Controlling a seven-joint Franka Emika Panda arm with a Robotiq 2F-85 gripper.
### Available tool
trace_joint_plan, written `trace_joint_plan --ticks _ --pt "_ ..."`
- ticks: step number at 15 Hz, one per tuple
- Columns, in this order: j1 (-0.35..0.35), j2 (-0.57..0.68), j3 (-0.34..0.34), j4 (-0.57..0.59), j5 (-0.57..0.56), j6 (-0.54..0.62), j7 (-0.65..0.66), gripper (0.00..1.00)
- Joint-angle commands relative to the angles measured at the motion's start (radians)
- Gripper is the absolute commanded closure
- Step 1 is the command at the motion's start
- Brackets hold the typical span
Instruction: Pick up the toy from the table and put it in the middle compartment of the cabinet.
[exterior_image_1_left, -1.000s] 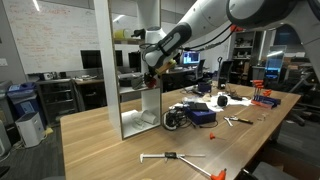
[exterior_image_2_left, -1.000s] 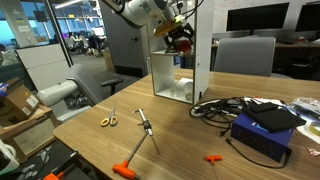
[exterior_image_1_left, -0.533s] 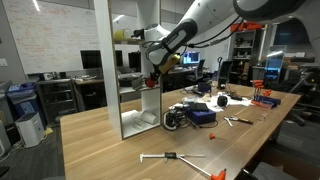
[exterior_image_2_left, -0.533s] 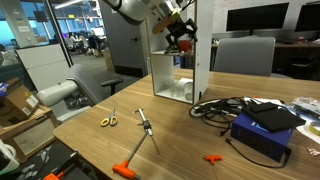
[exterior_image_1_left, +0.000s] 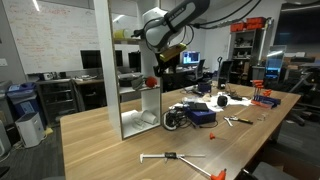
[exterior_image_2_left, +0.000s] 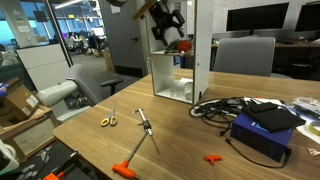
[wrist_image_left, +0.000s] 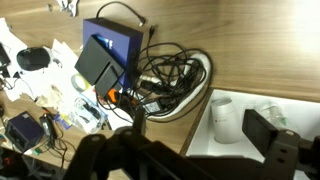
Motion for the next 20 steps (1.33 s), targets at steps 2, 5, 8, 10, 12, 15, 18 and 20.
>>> trace_joint_plan --ticks 2,5,8,10,12,15,18,20 --pt "-0.043 -0.277 0.081 -0.186 0.233 -0.076 -0.032 0.00" --pt "-0.056 -0.442 0.099 -0.292 0.364 -0.125 -0.069 0.00" --pt "-0.067 -0.605 0.091 -0.380 0.478 -0.224 -0.116 0.00" --pt "-0.084 -0.711 0.079 -0.431 0.520 -0.314 -0.137 0.00" --pt "-0.115 -0.800 0.062 -0.463 0.524 -0.404 -0.157 0.00" --pt "-0.175 -0.880 0.039 -0.485 0.467 -0.472 -0.179 0.00" --pt "-0.232 -0.906 0.011 -0.486 0.412 -0.473 -0.190 0.00" --pt "-0.256 -0.917 -0.008 -0.489 0.397 -0.471 -0.201 0.00"
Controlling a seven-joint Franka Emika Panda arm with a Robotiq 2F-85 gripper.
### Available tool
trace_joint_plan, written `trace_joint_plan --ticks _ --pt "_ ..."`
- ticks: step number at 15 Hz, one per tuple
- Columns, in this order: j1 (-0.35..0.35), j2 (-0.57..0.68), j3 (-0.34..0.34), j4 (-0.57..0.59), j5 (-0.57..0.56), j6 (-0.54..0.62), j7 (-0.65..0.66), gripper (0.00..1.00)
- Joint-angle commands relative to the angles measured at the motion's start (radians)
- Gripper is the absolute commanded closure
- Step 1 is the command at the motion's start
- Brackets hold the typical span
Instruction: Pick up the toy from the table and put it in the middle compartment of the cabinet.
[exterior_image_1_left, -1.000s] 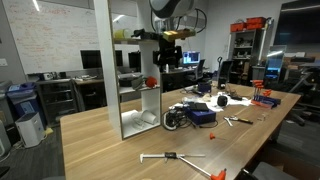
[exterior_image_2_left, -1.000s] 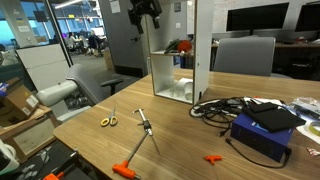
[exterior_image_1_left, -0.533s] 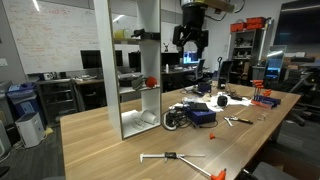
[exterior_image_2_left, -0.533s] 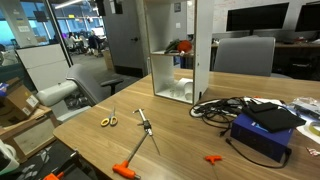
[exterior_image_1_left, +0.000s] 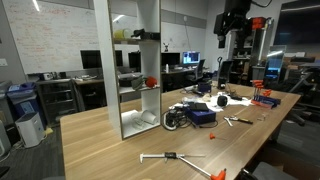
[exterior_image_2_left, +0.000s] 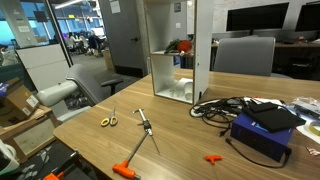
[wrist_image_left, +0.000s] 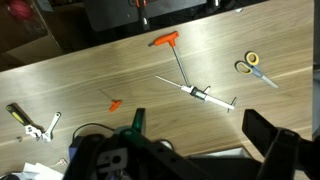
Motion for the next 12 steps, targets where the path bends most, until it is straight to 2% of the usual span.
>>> trace_joint_plan --ticks 1,12 --pt "-0.049 -0.029 -0.020 -0.004 -0.034 -0.009 -0.017 0.00" --pt "-0.064 -0.006 -0.025 0.000 -0.025 -0.002 -0.012 0.00"
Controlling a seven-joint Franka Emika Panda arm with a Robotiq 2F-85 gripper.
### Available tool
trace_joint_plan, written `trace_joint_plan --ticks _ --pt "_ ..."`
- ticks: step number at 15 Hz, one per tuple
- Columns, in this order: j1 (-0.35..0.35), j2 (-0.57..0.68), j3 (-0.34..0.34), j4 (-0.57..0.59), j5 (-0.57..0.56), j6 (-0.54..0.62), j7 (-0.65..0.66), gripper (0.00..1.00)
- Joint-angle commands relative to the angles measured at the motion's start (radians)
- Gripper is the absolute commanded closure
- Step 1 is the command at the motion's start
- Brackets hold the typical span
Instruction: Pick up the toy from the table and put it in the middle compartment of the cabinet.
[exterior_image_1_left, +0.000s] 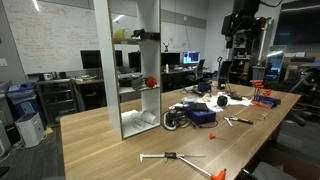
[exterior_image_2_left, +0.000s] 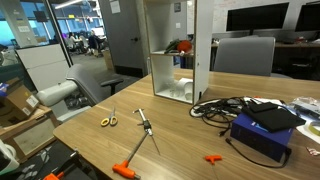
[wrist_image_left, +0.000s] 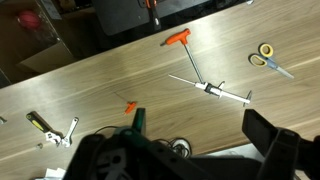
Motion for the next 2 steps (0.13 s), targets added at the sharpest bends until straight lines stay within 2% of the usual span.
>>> trace_joint_plan --ticks 1,2 --pt "-0.008 0.002 0.005 0.003 0.003 -0.002 -0.004 0.00" --pt "-0.008 0.002 0.005 0.003 0.003 -0.002 -0.004 0.00"
